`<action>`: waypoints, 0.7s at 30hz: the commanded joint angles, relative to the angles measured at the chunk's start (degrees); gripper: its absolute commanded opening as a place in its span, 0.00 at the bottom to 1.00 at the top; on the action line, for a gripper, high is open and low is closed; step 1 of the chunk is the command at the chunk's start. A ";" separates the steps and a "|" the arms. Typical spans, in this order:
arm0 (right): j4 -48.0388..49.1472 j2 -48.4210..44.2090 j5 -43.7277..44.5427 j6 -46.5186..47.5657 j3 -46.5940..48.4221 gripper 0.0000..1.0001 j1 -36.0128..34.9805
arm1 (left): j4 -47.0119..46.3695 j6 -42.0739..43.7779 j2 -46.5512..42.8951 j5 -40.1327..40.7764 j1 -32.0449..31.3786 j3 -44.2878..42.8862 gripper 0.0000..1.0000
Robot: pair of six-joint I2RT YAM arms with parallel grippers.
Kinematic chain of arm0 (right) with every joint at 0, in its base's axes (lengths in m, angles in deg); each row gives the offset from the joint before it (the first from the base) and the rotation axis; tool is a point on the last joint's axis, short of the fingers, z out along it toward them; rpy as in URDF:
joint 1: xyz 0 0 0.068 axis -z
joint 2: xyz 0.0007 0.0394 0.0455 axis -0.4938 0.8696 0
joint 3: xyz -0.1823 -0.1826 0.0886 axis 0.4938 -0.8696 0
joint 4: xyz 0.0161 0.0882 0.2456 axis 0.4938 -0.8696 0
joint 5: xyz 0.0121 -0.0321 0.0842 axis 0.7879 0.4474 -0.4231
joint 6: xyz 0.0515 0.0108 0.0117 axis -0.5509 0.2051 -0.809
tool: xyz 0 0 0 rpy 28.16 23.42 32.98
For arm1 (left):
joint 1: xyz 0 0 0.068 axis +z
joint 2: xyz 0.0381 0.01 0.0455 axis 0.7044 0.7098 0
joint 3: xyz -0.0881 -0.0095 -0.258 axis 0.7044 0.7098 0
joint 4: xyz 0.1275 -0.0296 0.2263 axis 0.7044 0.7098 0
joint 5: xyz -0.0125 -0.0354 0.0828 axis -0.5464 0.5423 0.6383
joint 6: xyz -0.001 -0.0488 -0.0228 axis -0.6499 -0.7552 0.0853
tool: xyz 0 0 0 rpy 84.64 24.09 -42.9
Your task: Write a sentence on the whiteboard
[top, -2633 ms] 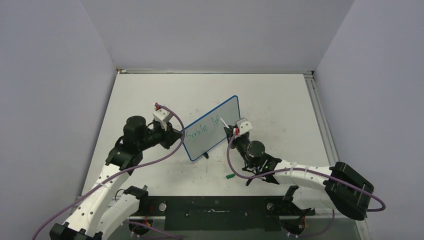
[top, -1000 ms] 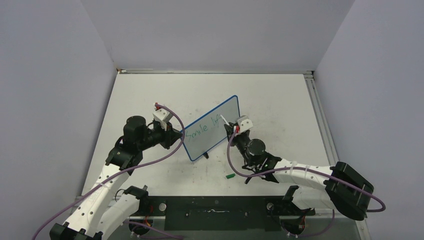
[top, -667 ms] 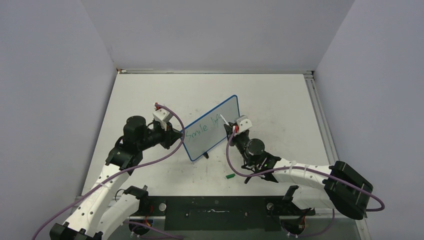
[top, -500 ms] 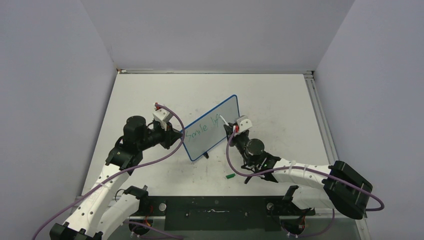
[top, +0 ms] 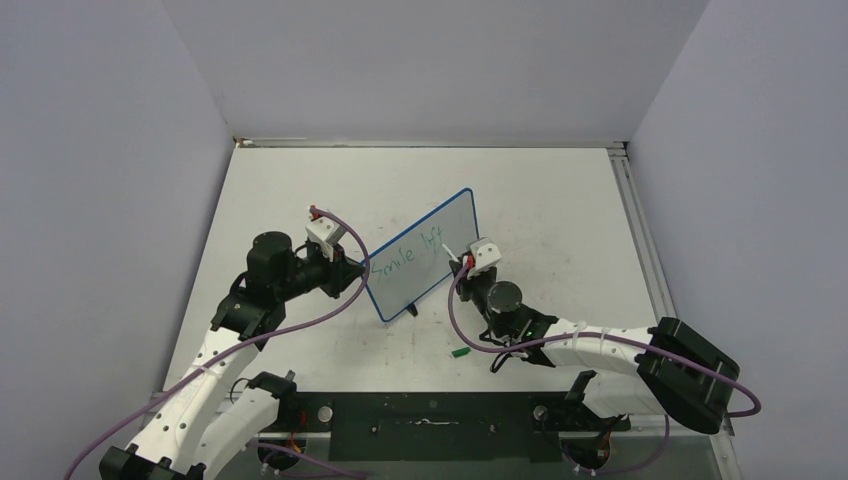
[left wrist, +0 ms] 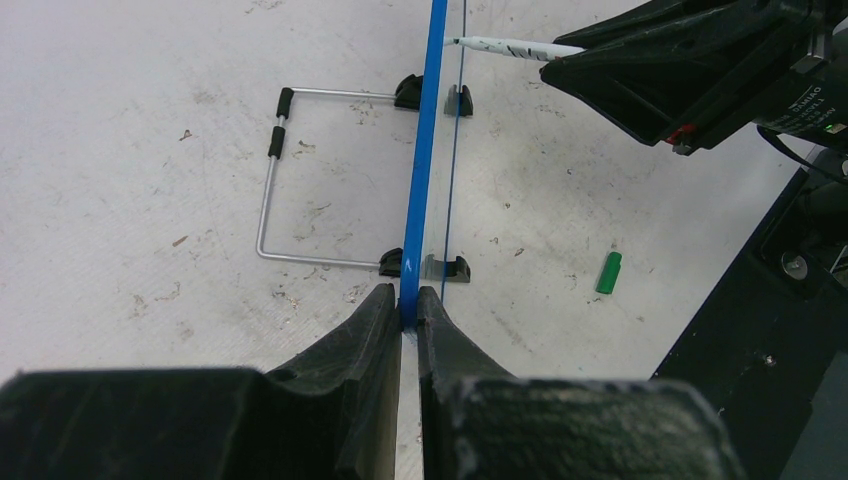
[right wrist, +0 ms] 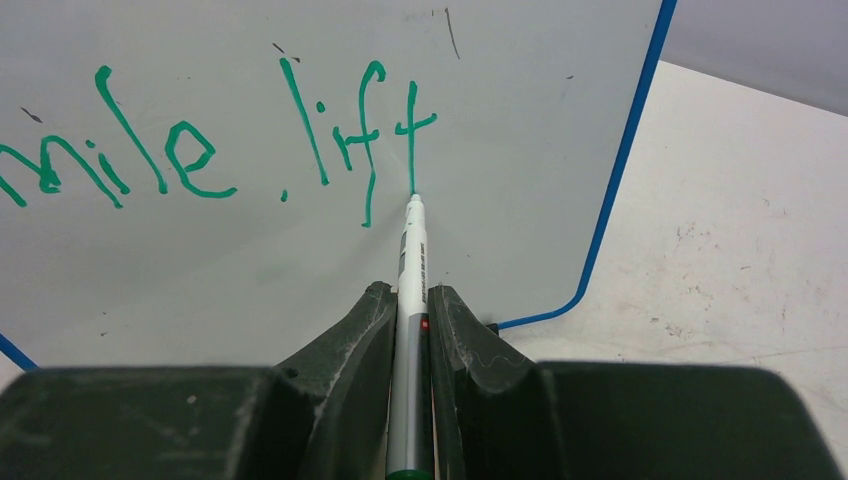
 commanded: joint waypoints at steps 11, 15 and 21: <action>0.25 -3.88 3.12 1.75 1.75 0.05 0.24 | 2.03 -0.24 -0.14 -0.03 -0.26 -0.49 0.00; -1.33 -7.71 3.94 2.33 1.58 0.05 0.19 | 2.03 -0.32 0.01 0.13 -0.24 -0.57 0.00; -4.33 -12.65 2.94 3.32 1.26 0.05 1.42 | 2.13 -0.33 0.12 0.19 -0.23 -0.66 0.00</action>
